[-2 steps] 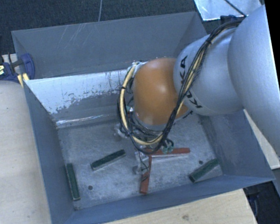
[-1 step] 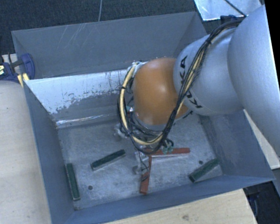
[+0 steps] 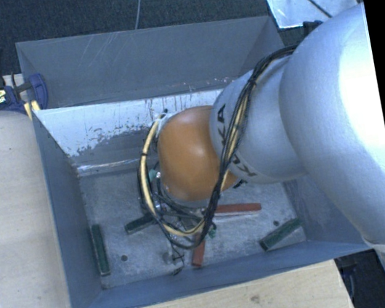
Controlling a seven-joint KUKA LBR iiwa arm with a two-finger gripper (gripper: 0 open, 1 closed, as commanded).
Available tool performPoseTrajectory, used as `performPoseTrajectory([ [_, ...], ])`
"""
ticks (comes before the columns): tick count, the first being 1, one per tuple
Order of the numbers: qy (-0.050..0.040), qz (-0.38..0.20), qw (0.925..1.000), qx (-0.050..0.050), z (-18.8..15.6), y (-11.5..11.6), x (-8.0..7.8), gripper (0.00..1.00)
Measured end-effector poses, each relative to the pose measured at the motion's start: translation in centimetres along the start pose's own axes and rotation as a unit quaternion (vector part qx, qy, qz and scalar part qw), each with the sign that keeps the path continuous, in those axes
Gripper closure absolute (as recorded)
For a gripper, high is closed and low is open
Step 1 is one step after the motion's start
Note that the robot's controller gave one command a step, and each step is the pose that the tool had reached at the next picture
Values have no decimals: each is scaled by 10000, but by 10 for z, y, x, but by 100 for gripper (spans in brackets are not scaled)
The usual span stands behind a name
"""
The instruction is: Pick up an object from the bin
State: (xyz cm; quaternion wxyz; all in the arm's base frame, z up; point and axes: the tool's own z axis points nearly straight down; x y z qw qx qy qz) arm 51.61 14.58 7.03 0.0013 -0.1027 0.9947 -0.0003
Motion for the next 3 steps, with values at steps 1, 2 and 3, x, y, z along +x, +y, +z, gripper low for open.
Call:
performPoseTrajectory([
  [1, -4, -96, 10000, -14, -4, 14, -22, 0],
  [2, -18, -26, 10000, -20, -5, -2, -24, 0],
  [3, 7, 3, 10000, 6, -36, -6, -25, 0],
])
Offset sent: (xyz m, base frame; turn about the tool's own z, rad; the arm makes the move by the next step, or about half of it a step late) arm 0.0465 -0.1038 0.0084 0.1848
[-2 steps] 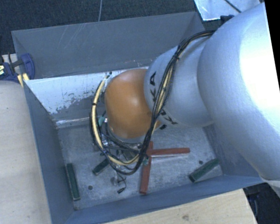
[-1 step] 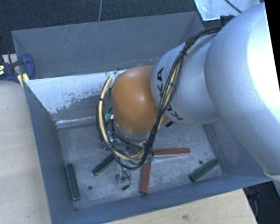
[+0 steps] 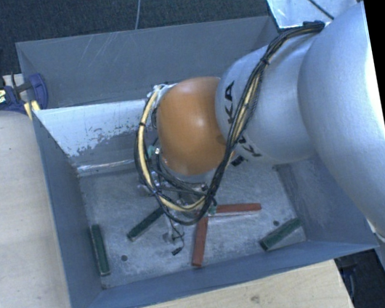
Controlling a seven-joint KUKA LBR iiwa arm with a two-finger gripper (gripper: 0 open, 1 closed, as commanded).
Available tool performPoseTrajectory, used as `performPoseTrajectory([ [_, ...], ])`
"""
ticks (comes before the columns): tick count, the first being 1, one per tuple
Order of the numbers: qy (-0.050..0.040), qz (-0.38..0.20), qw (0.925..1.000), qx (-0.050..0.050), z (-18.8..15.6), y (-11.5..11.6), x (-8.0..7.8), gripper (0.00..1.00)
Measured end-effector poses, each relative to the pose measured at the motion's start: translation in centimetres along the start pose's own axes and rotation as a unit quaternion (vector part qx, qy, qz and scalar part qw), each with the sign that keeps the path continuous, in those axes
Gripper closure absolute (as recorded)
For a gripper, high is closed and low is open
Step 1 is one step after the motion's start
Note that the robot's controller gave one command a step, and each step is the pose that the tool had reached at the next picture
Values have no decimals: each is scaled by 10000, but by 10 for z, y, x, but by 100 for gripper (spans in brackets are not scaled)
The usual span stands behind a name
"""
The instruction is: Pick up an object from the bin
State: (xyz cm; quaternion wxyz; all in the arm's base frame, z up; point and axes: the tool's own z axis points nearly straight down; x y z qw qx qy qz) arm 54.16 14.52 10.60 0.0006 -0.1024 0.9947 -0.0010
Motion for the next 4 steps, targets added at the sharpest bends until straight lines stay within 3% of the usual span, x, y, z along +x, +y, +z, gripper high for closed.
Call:
performPoseTrajectory([
  [1, -8, -1412, 9900, -12, 26, -50, 2, 100],
  [2, -9, -1408, 9900, -13, 25, -50, 2, 0],
  [3, -13, -1595, 9872, 2, 25, -40, 8, 0],
  [4, 5, -2293, 9733, -29, 27, 10, 30, 0],
])
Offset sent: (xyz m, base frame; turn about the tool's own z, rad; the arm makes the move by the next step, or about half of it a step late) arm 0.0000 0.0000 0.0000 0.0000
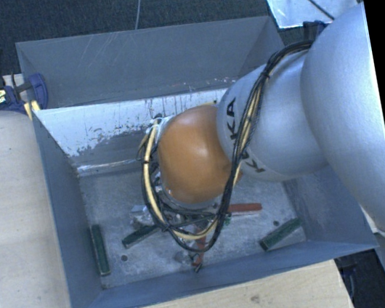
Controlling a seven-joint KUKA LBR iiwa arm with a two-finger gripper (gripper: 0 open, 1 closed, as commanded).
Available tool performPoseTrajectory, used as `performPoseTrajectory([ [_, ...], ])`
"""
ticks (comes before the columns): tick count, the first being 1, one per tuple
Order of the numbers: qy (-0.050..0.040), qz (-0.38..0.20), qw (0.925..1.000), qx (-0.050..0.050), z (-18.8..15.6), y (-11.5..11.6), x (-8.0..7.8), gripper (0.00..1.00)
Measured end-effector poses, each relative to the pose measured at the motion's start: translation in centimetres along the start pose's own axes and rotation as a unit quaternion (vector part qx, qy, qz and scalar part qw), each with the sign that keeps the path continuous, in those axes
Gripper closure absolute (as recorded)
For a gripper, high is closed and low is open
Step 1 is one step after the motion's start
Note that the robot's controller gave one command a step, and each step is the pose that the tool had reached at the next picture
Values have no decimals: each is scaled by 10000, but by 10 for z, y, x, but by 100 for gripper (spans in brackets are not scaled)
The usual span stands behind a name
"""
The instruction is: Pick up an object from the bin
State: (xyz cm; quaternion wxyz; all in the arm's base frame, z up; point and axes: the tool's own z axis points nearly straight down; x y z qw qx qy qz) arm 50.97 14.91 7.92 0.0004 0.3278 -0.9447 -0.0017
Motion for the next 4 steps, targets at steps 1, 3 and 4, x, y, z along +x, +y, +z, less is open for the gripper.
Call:
performPoseTrajectory([
  [1, -11, -306, 9995, 23, 6, 12, -38, 0],
  [3, -24, -565, 9984, 24, 6, -28, -47, 100],
  [4, -24, -457, 9989, 26, -139, -17, -38, 100],
])
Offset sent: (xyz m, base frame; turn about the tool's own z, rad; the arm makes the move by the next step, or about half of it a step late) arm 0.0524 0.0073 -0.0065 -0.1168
